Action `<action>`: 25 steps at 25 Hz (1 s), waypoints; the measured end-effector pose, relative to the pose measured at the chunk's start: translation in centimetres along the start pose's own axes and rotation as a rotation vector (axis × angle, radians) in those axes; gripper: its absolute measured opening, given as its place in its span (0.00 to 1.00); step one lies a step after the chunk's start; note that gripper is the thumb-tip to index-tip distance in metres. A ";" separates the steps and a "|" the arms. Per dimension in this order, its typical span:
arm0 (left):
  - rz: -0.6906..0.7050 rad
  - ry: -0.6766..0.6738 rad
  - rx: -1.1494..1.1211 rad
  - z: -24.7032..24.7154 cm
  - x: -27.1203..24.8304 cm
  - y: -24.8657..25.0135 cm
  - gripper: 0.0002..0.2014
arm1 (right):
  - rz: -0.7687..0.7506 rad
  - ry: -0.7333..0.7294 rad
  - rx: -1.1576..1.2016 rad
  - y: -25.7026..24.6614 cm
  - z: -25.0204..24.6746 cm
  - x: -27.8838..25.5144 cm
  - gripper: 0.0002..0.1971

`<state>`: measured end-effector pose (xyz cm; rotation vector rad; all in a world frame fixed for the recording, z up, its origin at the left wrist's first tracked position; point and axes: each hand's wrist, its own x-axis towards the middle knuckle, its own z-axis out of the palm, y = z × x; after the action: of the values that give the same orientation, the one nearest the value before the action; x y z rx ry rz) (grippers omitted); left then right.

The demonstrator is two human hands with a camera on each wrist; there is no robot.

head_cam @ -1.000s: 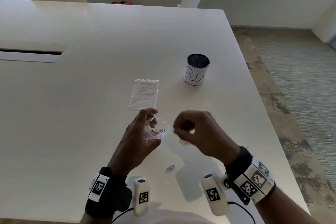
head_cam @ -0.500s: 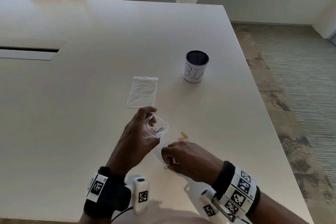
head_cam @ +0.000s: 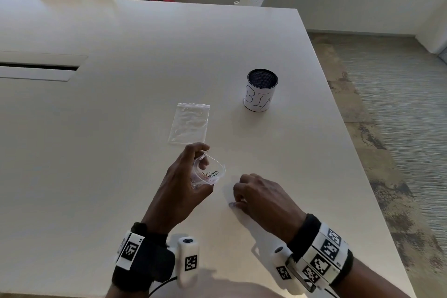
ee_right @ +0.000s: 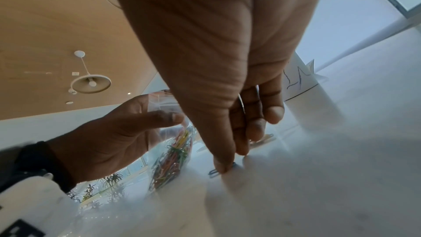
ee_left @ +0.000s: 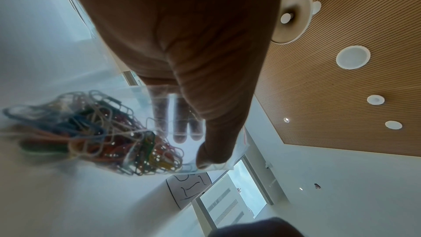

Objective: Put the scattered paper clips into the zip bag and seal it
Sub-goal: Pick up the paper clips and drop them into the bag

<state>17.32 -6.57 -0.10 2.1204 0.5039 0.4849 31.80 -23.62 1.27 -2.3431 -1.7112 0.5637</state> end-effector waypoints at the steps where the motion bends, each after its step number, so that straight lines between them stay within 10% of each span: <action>1: 0.000 0.002 -0.001 0.0 0.0 0.0 0.35 | 0.019 0.003 -0.021 0.1 -0.1 0.0 0.11; 9: -0.005 0.005 -0.018 0.0 -0.2 0.2 0.34 | 0.057 -0.095 -0.042 -0.1 -0.4 -0.2 0.07; 16: -0.006 0.006 -0.019 -0.1 -0.4 0.2 0.34 | 0.190 0.307 0.258 2.8 -0.6 0.3 0.09; 25: 0.005 0.001 -0.017 -0.2 -0.4 0.2 0.34 | 0.170 0.151 0.139 1.9 0.1 1.3 0.07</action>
<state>16.96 -6.79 0.12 2.1061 0.4930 0.4913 33.81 -23.03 0.26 -2.3783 -1.3731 0.5014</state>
